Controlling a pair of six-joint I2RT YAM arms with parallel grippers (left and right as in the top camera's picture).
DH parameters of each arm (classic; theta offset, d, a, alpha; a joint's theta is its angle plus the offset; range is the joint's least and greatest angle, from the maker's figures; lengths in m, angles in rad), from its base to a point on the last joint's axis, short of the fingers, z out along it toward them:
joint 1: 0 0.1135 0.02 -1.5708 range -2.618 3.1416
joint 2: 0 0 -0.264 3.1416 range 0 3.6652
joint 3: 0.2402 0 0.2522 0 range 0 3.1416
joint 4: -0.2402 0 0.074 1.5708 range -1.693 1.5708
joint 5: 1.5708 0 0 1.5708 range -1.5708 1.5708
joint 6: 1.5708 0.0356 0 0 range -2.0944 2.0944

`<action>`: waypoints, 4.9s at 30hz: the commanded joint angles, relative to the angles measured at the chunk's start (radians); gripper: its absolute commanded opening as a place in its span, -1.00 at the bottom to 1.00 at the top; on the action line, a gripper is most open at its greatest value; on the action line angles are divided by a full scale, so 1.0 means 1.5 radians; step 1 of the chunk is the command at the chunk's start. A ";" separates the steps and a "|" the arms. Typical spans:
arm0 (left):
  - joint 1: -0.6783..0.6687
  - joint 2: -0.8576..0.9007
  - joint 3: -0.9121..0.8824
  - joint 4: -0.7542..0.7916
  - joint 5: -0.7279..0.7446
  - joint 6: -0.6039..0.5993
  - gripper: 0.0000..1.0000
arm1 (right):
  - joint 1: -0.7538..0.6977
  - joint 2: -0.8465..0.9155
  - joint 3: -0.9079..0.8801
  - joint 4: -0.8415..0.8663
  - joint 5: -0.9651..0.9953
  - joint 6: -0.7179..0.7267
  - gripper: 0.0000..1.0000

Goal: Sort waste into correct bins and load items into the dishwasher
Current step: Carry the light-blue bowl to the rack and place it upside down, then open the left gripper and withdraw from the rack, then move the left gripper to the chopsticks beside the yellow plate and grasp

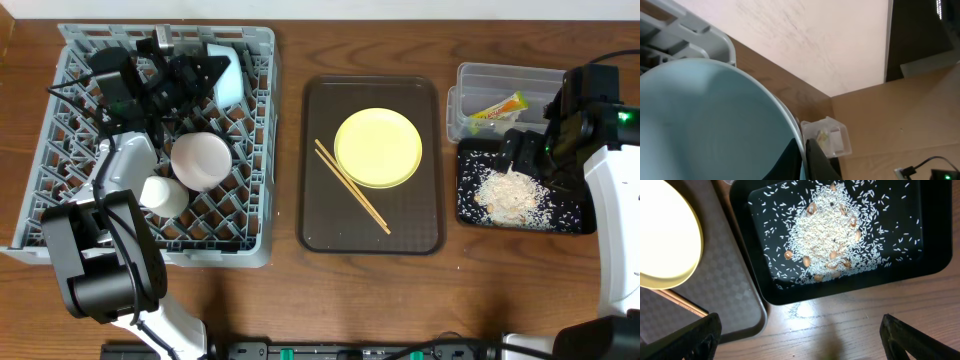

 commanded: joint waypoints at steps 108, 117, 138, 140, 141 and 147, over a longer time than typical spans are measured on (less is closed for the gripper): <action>-0.618 0.004 0.003 -0.631 -0.760 0.073 0.83 | -0.004 -0.007 0.003 -0.005 0.002 0.009 0.99; -0.619 0.024 0.003 -0.630 -0.760 0.069 0.82 | -0.004 -0.007 0.003 -0.005 0.002 0.009 0.99; -0.629 0.036 0.003 -0.628 -0.757 0.054 0.82 | -0.004 -0.007 0.003 -0.005 0.002 0.009 0.98; -0.629 0.018 0.007 -0.628 -0.757 0.054 0.82 | -0.004 -0.007 0.003 -0.005 0.002 0.009 0.98; -0.629 0.009 0.009 -0.626 -0.757 0.054 0.82 | -0.004 -0.007 0.003 -0.005 0.002 0.009 0.98; -0.629 -0.010 0.009 -0.606 -0.757 0.048 0.82 | -0.004 -0.007 0.003 -0.005 0.002 0.009 0.98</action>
